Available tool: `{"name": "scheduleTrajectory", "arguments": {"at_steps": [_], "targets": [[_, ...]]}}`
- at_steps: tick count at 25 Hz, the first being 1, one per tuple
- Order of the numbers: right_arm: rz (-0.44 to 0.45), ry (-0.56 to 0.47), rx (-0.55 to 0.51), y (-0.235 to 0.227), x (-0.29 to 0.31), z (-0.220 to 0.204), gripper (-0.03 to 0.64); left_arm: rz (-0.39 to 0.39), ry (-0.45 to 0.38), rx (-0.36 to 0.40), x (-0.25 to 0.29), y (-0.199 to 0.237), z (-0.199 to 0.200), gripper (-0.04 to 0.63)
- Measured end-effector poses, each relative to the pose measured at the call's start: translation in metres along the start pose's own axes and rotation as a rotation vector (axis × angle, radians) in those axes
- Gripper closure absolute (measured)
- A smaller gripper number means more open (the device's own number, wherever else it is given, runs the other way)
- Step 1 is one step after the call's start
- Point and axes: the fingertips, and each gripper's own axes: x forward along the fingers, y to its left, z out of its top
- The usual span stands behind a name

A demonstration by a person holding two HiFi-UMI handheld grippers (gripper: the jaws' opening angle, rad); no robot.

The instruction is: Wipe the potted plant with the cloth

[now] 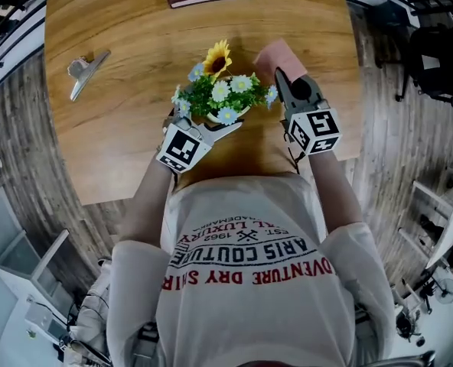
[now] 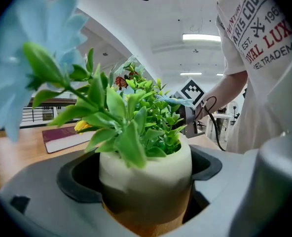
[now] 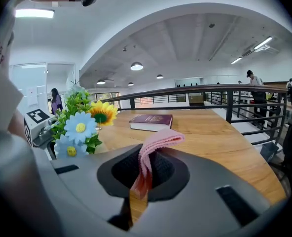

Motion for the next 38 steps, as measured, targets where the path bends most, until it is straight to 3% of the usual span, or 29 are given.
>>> {"name": "scheduleTrajectory", "arguments": {"at_steps": [9,19,24,27,33,38], "targets": [[0.013,0.037,-0.001,-0.013,-0.018,-0.032,0.578,-0.059,0.033,-0.035,0.024,-0.019,-0.026,0.054],[0.026,0.034,0.021,-0.02,-0.025,-0.038,0.58,-0.062,0.148,-0.046,0.036,-0.019,-0.041,0.052],[0.037,0.037,0.007,-0.015,-0.025,-0.039,0.58,-0.051,0.129,-0.056,0.032,-0.018,-0.04,0.051],[0.04,0.031,0.002,-0.013,-0.028,-0.037,0.58,0.001,0.109,-0.082,0.023,-0.014,-0.04,0.052],[0.037,0.006,-0.013,-0.014,-0.035,-0.028,0.58,0.184,0.093,-0.092,-0.008,-0.008,-0.04,0.052],[0.016,-0.041,-0.055,-0.008,-0.048,-0.004,0.58,0.353,0.027,-0.101,-0.043,-0.004,-0.005,0.052]]}}
